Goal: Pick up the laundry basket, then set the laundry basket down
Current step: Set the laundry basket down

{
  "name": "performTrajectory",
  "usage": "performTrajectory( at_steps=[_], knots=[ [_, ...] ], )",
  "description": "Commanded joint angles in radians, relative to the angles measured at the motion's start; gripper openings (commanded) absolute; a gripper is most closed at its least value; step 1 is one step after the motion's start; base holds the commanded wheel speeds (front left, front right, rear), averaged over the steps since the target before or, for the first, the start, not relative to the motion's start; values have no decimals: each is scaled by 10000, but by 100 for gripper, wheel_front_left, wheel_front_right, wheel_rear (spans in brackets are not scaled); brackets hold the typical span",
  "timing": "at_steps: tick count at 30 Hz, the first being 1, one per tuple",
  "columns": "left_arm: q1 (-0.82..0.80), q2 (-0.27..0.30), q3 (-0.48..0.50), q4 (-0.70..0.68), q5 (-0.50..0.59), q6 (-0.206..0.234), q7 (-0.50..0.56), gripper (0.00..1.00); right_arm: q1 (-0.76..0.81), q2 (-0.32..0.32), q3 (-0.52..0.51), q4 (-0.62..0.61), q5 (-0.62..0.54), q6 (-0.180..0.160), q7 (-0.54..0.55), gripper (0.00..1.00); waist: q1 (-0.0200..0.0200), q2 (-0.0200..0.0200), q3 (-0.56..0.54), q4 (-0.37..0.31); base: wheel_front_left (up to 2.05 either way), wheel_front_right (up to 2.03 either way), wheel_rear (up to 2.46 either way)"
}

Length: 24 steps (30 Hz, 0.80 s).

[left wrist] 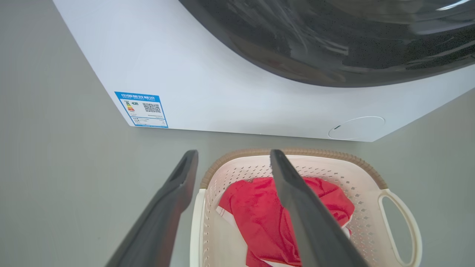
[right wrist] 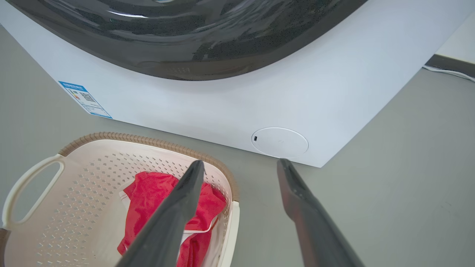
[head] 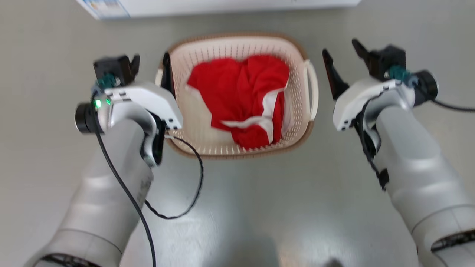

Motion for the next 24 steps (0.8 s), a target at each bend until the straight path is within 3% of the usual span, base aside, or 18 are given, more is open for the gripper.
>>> performTrajectory(
  at_steps=[1, 12, 24],
  knots=[
    [268, 214, 404, -286, 227, -4, -53, 100, 569, 193, 51, -327, -52, 62, -113, 100, 0, 0, -859, 13, 0, 0, 0],
    [2295, 102, 2775, -1733, 1897, -479, -53, 100, 2054, 193, -559, -1595, -588, 62, -115, 100, 0, 0, -3029, 127, 0, 0, 0],
    [4265, -157, 4488, -2601, 3004, -1293, -53, 100, 3621, 193, -997, -2941, -908, 62, -116, 100, 0, 0, -4789, 348, 0, 0, 0]
  ],
)
